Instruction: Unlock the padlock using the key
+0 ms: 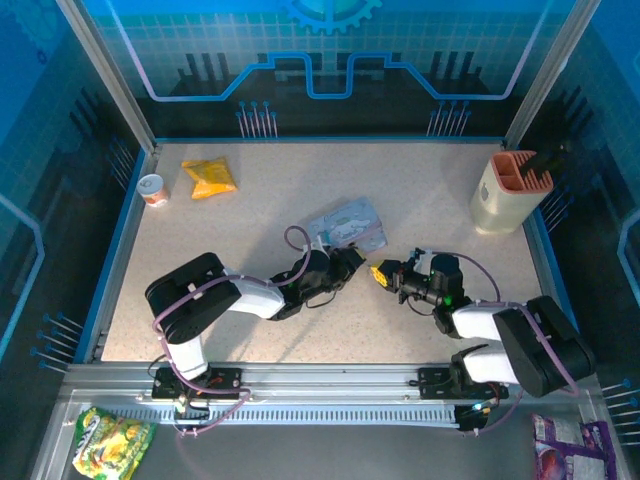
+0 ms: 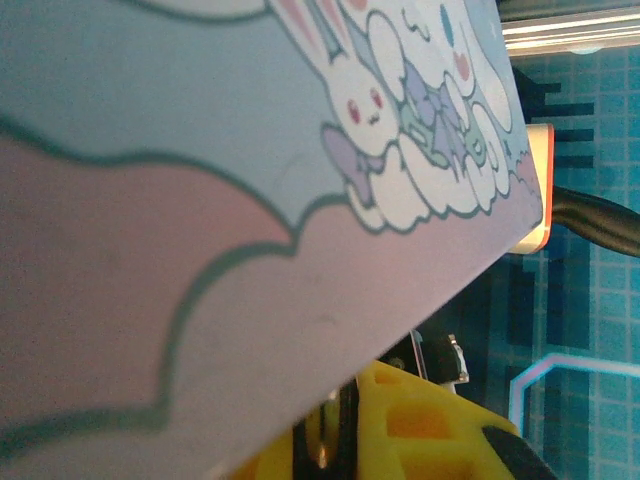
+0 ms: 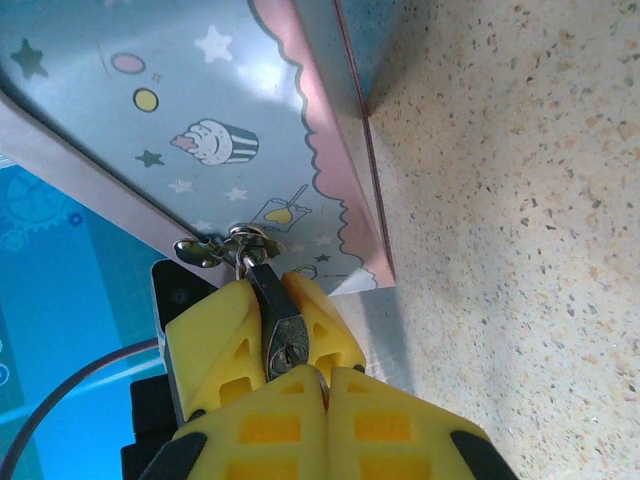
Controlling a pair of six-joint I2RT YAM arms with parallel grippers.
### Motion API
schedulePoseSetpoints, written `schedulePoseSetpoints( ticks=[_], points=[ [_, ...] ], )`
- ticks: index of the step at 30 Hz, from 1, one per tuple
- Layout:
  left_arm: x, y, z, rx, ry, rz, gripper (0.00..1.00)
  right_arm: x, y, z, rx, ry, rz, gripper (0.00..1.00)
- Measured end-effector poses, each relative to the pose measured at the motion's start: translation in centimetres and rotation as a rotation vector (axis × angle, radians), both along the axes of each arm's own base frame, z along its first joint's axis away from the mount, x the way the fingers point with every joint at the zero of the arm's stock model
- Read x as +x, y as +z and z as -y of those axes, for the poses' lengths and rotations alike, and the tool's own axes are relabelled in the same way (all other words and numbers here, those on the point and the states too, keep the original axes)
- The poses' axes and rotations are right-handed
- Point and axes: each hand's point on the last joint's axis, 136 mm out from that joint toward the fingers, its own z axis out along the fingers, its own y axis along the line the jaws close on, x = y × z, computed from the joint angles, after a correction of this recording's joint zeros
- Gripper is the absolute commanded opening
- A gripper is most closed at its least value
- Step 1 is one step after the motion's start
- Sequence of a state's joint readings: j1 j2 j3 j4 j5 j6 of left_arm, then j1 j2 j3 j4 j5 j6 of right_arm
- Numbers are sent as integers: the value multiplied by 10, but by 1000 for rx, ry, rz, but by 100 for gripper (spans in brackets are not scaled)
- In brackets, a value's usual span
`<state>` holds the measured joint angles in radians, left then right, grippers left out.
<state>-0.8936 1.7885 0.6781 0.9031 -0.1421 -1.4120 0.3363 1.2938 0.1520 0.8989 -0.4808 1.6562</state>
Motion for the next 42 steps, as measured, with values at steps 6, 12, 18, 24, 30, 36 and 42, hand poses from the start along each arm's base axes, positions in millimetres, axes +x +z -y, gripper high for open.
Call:
schedulePoseSetpoints(
  ticks=[6,12,18,24,30,36,42],
  points=[
    [-6,2,7,-5,-24,2,0,-4,2,-6,-22,-2,11,0],
    [-7,2,8,-3,-26,0,0,-4,2,-6,-30,-1,17,0],
    [-7,3,6,9,-19,-1,0,-4,4,-6,-40,6,27,17],
    [-15,17,5,50,-36,31,0,-10,7,-3,-160,65,94,52],
    [-21,13,3,97,-56,20,0,-6,21,15,-328,113,229,59],
    [-27,2,-8,164,-50,-27,0,-19,44,20,-548,209,432,59],
    [-32,-11,-19,230,-38,-70,0,-45,56,12,-809,301,711,54]
  ],
)
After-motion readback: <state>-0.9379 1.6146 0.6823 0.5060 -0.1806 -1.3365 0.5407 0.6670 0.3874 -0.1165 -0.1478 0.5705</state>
